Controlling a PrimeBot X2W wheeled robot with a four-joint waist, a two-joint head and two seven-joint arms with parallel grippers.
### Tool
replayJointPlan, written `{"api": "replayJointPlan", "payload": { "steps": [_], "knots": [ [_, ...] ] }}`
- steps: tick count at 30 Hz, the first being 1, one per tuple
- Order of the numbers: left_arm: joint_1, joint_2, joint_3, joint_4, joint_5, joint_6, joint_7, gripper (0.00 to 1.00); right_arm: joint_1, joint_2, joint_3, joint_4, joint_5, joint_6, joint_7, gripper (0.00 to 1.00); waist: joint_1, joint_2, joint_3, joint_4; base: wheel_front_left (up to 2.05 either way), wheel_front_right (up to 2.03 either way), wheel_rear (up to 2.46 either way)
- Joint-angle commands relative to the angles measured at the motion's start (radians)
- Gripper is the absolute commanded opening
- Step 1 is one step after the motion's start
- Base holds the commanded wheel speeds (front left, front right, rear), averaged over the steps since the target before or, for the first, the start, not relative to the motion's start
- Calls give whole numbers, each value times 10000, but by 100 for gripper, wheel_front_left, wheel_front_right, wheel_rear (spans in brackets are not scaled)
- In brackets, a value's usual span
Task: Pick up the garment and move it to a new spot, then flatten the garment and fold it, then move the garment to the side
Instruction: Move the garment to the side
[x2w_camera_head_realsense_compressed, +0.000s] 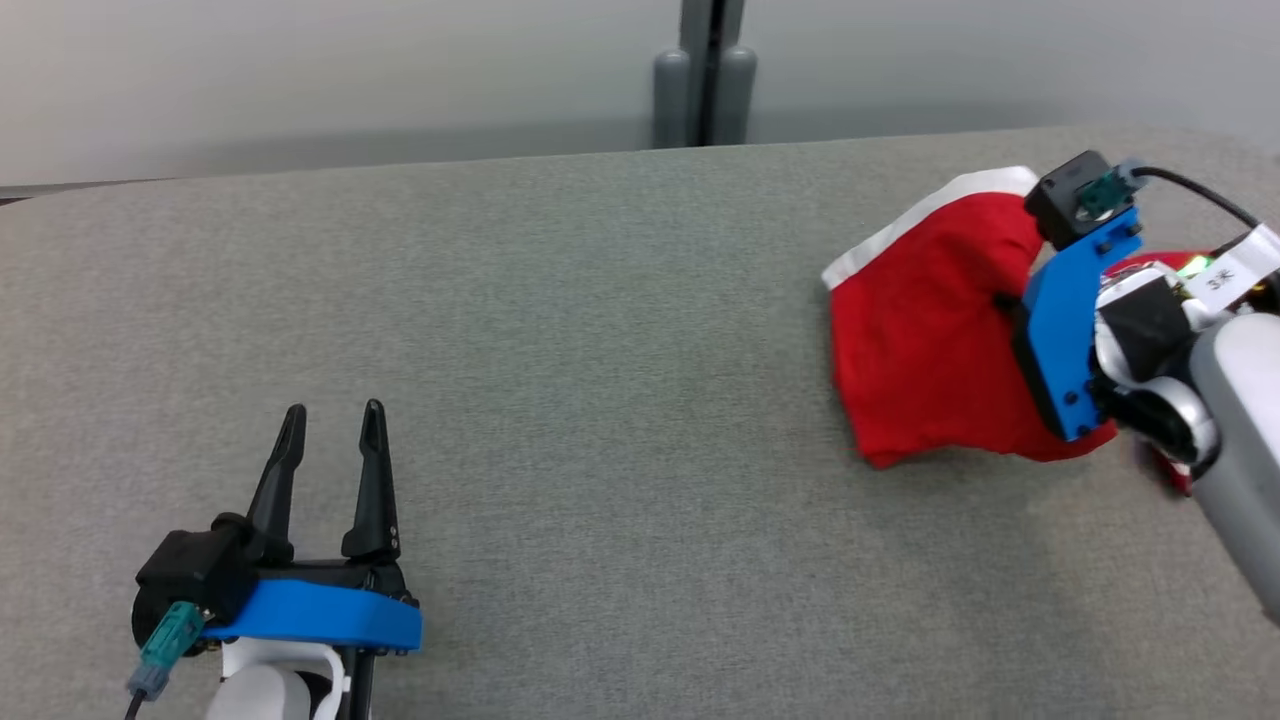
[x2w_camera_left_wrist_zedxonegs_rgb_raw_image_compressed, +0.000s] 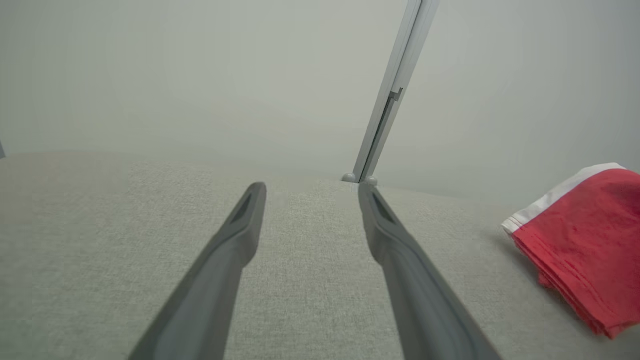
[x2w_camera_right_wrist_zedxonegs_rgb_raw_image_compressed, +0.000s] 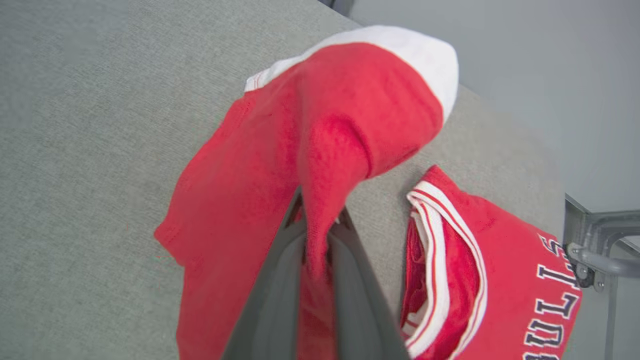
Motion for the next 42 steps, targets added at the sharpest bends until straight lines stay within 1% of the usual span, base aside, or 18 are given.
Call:
{"api": "replayJointPlan", "payload": {
  "steps": [1, 2, 4, 8, 9, 11, 15, 17, 21, 24, 29, 33, 34, 35, 36, 37, 42],
  "knots": [
    [-288, -19, -49, -66, 82, -65, -38, 100, -254, -569, 117, -267, 216, 2, 193, 0, 0, 0, 411, -647, 0, 0, 0],
    [-288, -19, -49, -66, 82, -65, -38, 100, -254, -569, 117, -267, 216, 2, 193, 0, 0, 0, 411, -647, 0, 0, 0],
    [-435, -15, -125, -69, 97, -74, -39, 100, -379, -1063, 273, -346, 329, 2, 258, 0, 0, 0, 608, -828, 0, 0, 0],
    [-762, 89, -240, -68, 112, -87, -39, 100, -801, -2072, 753, -513, 183, 2, -51, 0, 0, 0, 1105, -1117, 0, 0, 0],
    [-950, 183, -333, -27, 137, -91, -39, 100, -985, -2472, 1001, -527, 100, 2, -297, 0, 0, 0, 1401, -1209, 0, 0, 0],
    [-1135, 280, -410, -38, 140, -86, -39, 100, -1138, -2763, 1142, -532, 314, 0, -626, 0, 0, 0, 1689, -1257, 0, 0, 0],
    [-1520, 501, -457, -130, 145, -88, -39, 100, -1547, -3480, 1201, -189, 201, 0, -1313, 0, 0, 0, 2259, -1309, 0, 0, 0],
    [-1608, 543, -483, -144, 156, -89, -38, 100, -1603, -3555, 1216, -61, 108, 0, -1408, 0, 0, 0, 2361, -1321, 0, 0, 0],
    [-1849, 746, -557, -239, 164, -91, -39, 100, -1802, -3932, 1000, 573, -173, 0, -1764, 0, 0, 0, 2682, -1376, 0, 0, 0],
    [-2030, 835, -659, -238, 160, -91, -26, 100, -1698, -3975, 728, 1148, -286, 0, -2110, 0, 0, 0, 2842, -1358, 0, 0, 0],
    [-2286, 975, -774, -375, 142, -92, 63, 100, -1336, -3520, -365, 2093, -791, 0, -2728, 0, 0, 0, 3081, -1334, 0, 0, 0],
    [-2359, 1105, -883, -457, 170, -91, 146, 100, -1146, -3199, -1185, 2655, -1560, 0, -3204, 0, 0, 0, 3195, -1287, 0, 0, 0],
    [-2358, 1128, -893, -476, 156, -91, 161, 100, -1071, -3069, -1423, 2790, -1758, 0, -3312, 6, 0, 0, 3207, -1276, 0, 0, 0],
    [-2352, 1150, -902, -486, 133, -91, 171, 100, -969, -2943, -1597, 2928, -1947, 0, -3353, 39, 0, 0, 3210, -1262, 0, 0, 0],
    [-2333, 1167, -901, -481, 119, -86, 176, 100, -894, -2805, -1829, 3047, -2046, 0, -3462, 93, 0, 0, 3201, -1244, 0, 0, 0],
    [-2303, 1160, -891, -478, 83, -64, 175, 100, -848, -2669, -2117, 3162, -2146, 0, -3553, 100, 0, 0, 3184, -1219, 0, 0, 0],
    [-2085, 1059, -983, -353, 36, -2, 139, 100, -453, -2248, -3120, 3316, -2986, 0, -4371, 100, 0, 0, 2913, -1012, 0, 0, 0]
  ]
}}
